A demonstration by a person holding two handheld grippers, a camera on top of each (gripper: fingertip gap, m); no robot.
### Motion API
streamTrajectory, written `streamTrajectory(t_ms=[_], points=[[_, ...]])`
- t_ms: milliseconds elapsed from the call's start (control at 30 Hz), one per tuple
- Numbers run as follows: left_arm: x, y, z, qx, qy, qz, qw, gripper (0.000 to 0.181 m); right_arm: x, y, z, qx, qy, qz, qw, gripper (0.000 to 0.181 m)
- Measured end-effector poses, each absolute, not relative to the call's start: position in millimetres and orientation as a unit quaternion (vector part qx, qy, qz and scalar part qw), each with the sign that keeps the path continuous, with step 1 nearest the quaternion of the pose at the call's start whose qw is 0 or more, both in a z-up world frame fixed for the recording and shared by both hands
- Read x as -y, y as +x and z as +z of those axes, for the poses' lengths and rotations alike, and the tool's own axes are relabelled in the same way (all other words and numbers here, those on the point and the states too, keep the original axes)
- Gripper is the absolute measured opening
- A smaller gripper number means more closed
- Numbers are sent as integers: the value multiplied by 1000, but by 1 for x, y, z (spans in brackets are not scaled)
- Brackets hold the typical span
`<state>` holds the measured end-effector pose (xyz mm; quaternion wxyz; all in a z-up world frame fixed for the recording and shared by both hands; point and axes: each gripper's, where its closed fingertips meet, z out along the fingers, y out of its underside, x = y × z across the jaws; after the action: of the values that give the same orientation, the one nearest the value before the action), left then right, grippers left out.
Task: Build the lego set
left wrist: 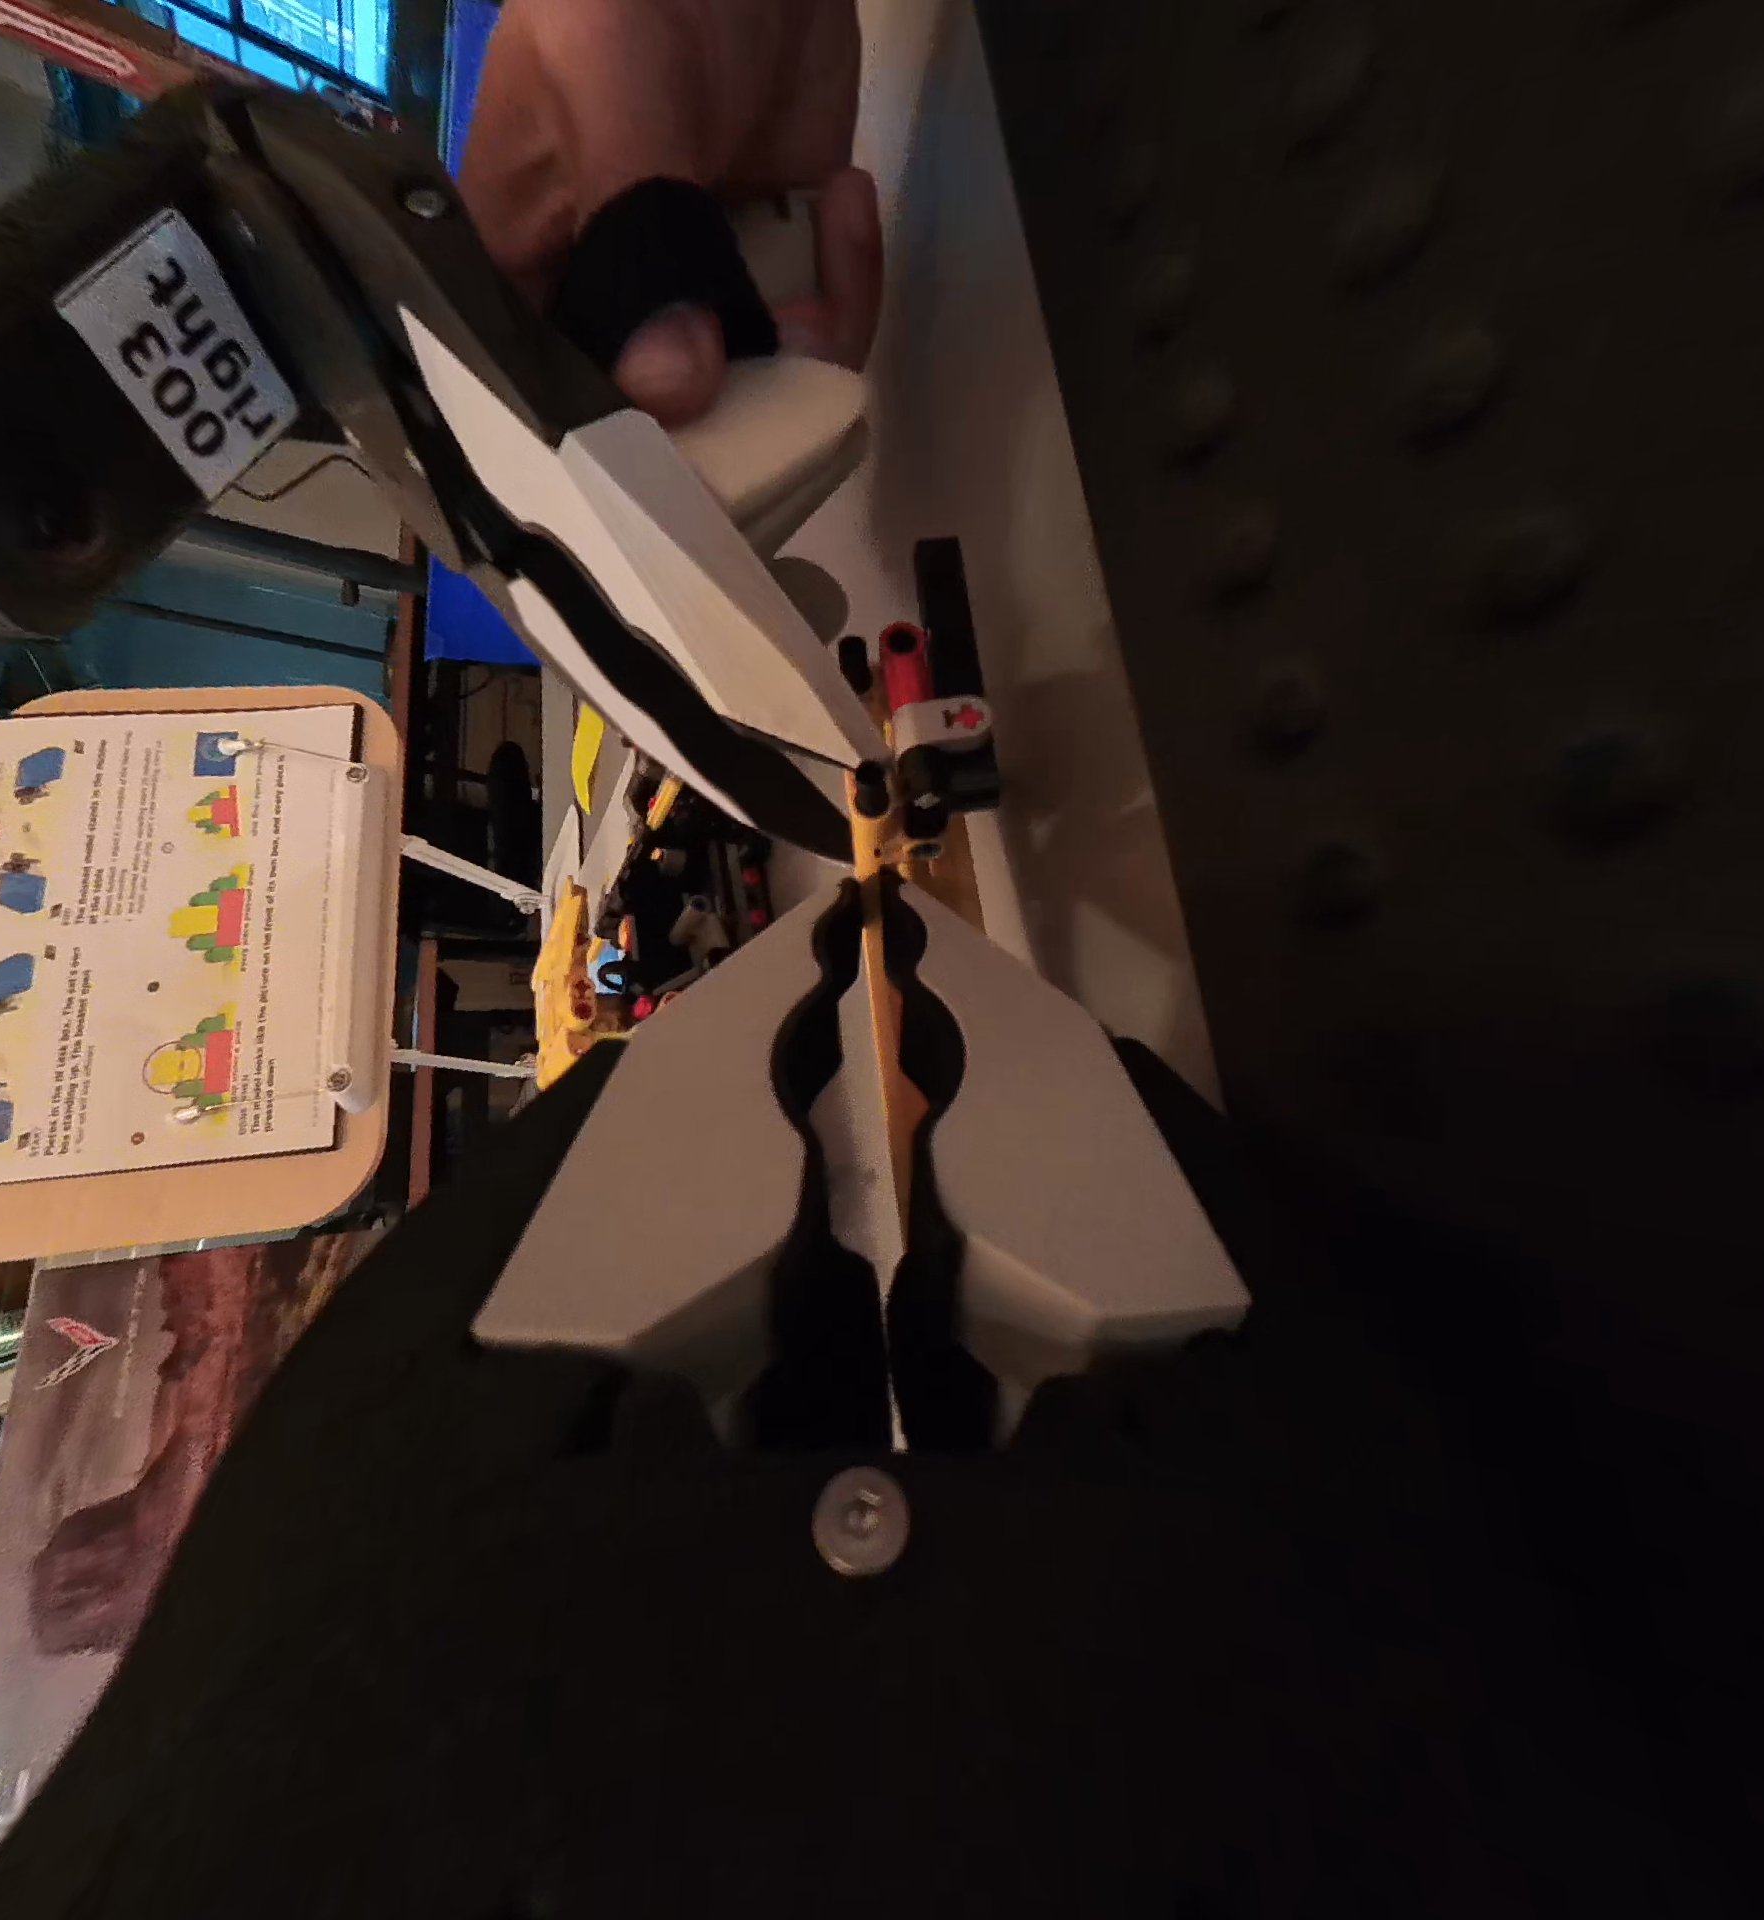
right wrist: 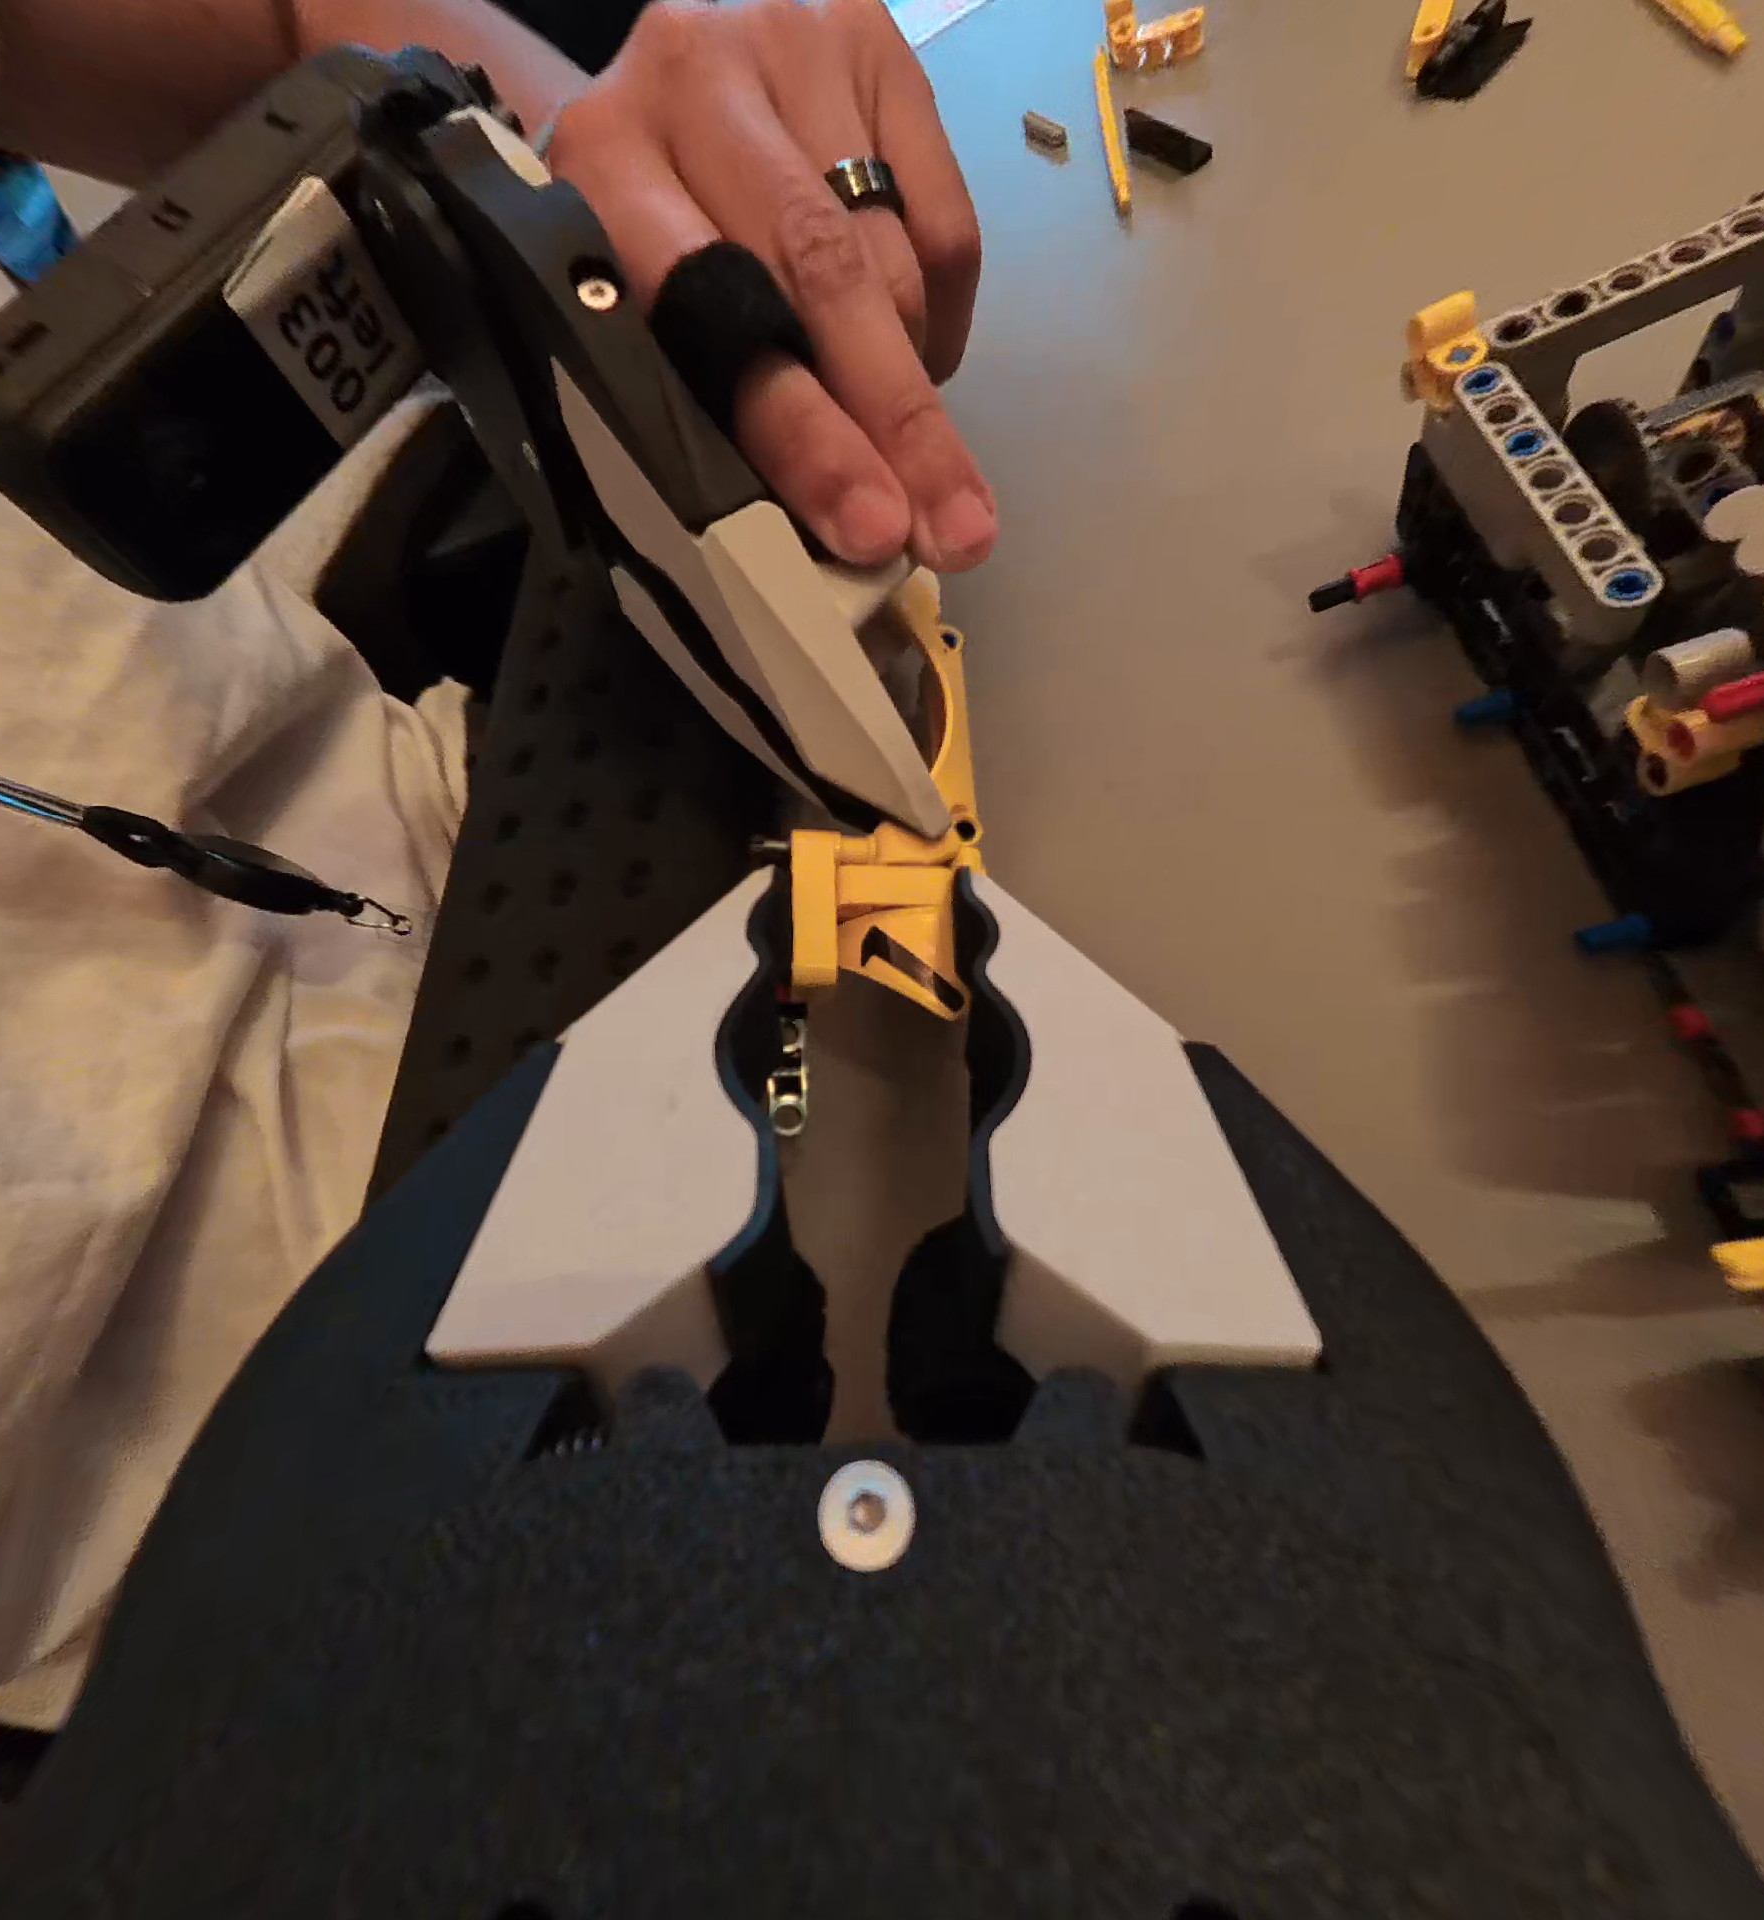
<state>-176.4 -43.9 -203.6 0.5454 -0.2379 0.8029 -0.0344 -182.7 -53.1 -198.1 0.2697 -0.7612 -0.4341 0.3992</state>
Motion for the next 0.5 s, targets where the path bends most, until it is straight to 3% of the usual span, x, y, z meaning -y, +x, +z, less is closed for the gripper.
streamTrajectory(t_ms=[200, 500], points=[[40, -173, -199, -791, -246, -38, 560, 3, 50, -178, -192, 403, -767, 407, 288, 31], [11, -173, -172, -732, -266, 38, 626, 3, 22, -157, -170, 300, -799, 295, 430, 57]])
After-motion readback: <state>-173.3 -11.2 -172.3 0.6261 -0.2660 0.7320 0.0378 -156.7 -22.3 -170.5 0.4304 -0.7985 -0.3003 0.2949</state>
